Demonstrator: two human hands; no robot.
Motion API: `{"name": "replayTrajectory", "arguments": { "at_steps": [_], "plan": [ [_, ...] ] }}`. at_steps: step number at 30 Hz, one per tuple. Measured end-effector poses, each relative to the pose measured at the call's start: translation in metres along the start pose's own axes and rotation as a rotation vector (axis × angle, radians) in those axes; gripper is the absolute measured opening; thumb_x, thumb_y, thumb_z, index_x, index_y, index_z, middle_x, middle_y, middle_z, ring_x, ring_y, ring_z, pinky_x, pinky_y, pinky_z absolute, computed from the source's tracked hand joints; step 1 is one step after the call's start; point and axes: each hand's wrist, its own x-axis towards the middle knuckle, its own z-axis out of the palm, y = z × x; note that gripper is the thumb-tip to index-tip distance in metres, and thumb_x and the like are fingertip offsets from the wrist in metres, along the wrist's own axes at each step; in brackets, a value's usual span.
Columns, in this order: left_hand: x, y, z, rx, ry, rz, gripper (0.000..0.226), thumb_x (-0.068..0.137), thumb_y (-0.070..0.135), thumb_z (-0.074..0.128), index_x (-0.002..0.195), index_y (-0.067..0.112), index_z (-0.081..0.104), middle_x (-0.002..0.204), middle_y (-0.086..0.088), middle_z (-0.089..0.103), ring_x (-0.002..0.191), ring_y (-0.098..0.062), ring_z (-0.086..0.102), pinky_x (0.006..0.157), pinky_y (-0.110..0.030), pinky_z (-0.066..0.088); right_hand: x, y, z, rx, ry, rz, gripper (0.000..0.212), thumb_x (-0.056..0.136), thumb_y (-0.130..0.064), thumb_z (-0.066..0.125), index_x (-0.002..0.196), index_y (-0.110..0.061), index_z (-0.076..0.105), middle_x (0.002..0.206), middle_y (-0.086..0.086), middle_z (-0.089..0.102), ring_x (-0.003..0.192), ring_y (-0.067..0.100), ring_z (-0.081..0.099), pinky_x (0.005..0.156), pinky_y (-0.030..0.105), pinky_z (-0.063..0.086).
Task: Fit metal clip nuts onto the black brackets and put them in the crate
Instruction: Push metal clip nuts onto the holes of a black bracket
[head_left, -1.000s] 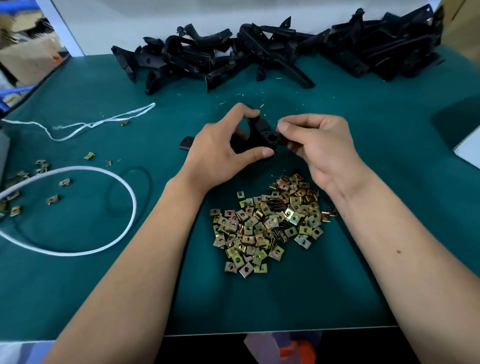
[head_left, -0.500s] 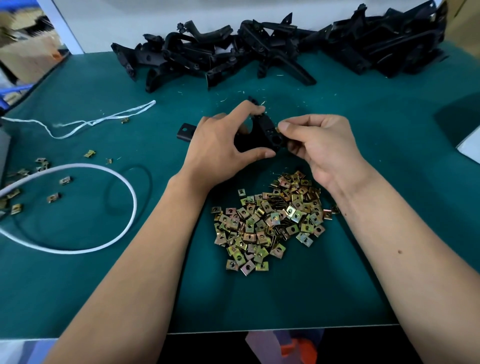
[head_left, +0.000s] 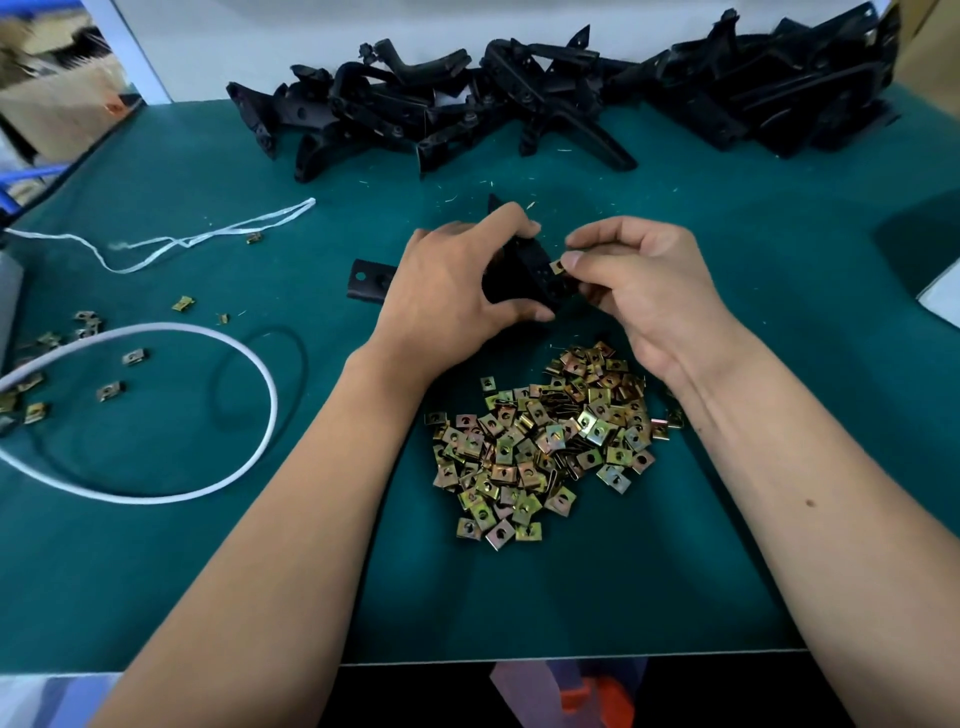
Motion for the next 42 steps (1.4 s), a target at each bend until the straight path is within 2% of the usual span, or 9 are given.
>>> {"name": "replayTrajectory", "arguments": {
  "at_steps": [7, 13, 19, 25, 27, 31, 35, 39, 42],
  "plan": [
    [0.0, -0.001, 0.005, -0.038, -0.013, -0.021, 0.067, 0.07, 0.051, 0.086, 0.12, 0.021, 0.054, 0.092, 0.006, 0.059, 0.087, -0.019, 0.052, 0.078, -0.041, 0.046, 0.0, -0.001, -0.002, -0.101, -0.05, -0.112, 0.018, 0.085, 0.001, 0.077, 0.09, -0.015, 0.073, 0.078, 0.006, 0.071, 0.073, 0.012, 0.065, 0.07, 0.022, 0.052],
    [-0.001, -0.006, 0.011, -0.128, -0.02, -0.023, 0.068, 0.071, 0.046, 0.088, 0.12, 0.017, 0.051, 0.1, 0.0, 0.061, 0.092, -0.022, 0.052, 0.076, -0.039, 0.047, 0.0, 0.003, 0.002, -0.087, -0.077, -0.103, 0.018, 0.085, -0.001, 0.078, 0.086, -0.018, 0.072, 0.077, 0.002, 0.071, 0.082, 0.018, 0.067, 0.084, 0.035, 0.054],
    [-0.001, -0.008, 0.013, -0.207, -0.019, -0.032, 0.065, 0.073, 0.044, 0.087, 0.117, 0.015, 0.048, 0.093, 0.002, 0.057, 0.085, -0.022, 0.05, 0.074, -0.04, 0.048, 0.0, 0.0, 0.002, -0.247, -0.097, -0.258, 0.016, 0.084, -0.007, 0.077, 0.088, -0.022, 0.073, 0.076, -0.001, 0.074, 0.079, 0.016, 0.069, 0.087, 0.035, 0.056],
    [0.0, -0.007, 0.016, -0.232, 0.003, -0.1, 0.064, 0.073, 0.044, 0.087, 0.12, 0.018, 0.053, 0.1, 0.007, 0.065, 0.09, -0.021, 0.061, 0.083, -0.046, 0.053, 0.0, 0.005, 0.011, -0.239, 0.033, -0.194, 0.01, 0.089, -0.015, 0.076, 0.084, -0.023, 0.079, 0.076, -0.004, 0.077, 0.069, 0.005, 0.069, 0.067, 0.022, 0.054],
    [0.0, -0.006, 0.016, -0.254, 0.023, -0.121, 0.073, 0.071, 0.045, 0.09, 0.13, 0.024, 0.052, 0.103, 0.009, 0.067, 0.096, -0.015, 0.064, 0.091, -0.04, 0.053, 0.0, 0.005, 0.011, -0.266, 0.04, -0.206, 0.012, 0.089, -0.017, 0.075, 0.082, -0.025, 0.08, 0.078, -0.005, 0.077, 0.072, 0.004, 0.069, 0.069, 0.022, 0.055],
    [0.001, -0.01, 0.015, -0.298, 0.112, -0.222, 0.115, 0.061, 0.051, 0.095, 0.154, 0.025, 0.031, 0.119, 0.011, 0.063, 0.108, -0.005, 0.061, 0.096, -0.011, 0.044, 0.0, 0.003, 0.012, -0.297, 0.061, -0.217, 0.012, 0.088, -0.019, 0.077, 0.082, -0.028, 0.08, 0.081, -0.01, 0.078, 0.083, 0.006, 0.073, 0.083, 0.026, 0.059],
    [0.002, -0.01, 0.018, -0.291, 0.096, -0.276, 0.11, 0.064, 0.058, 0.091, 0.153, 0.023, 0.038, 0.125, 0.013, 0.057, 0.113, 0.005, 0.049, 0.092, 0.001, 0.033, -0.002, 0.004, 0.013, -0.359, 0.074, -0.282, 0.009, 0.089, -0.023, 0.074, 0.085, -0.029, 0.08, 0.082, -0.015, 0.077, 0.085, 0.001, 0.072, 0.083, 0.022, 0.056],
    [0.005, -0.007, 0.021, -0.268, 0.083, -0.283, 0.108, 0.069, 0.056, 0.088, 0.156, 0.016, 0.037, 0.142, 0.0, 0.058, 0.129, -0.016, 0.053, 0.107, -0.025, 0.042, -0.005, 0.003, 0.015, -0.441, 0.046, -0.371, 0.012, 0.09, -0.028, 0.07, 0.084, -0.035, 0.077, 0.082, -0.024, 0.074, 0.085, -0.006, 0.069, 0.075, 0.008, 0.048],
    [0.006, -0.007, 0.023, -0.26, 0.09, -0.294, 0.109, 0.07, 0.057, 0.087, 0.156, 0.013, 0.035, 0.143, -0.004, 0.059, 0.13, -0.018, 0.053, 0.1, -0.02, 0.037, -0.006, 0.005, 0.018, -0.425, 0.023, -0.381, 0.012, 0.089, -0.027, 0.071, 0.082, -0.035, 0.076, 0.078, -0.023, 0.073, 0.082, -0.006, 0.068, 0.073, 0.007, 0.047]
  ]
}}
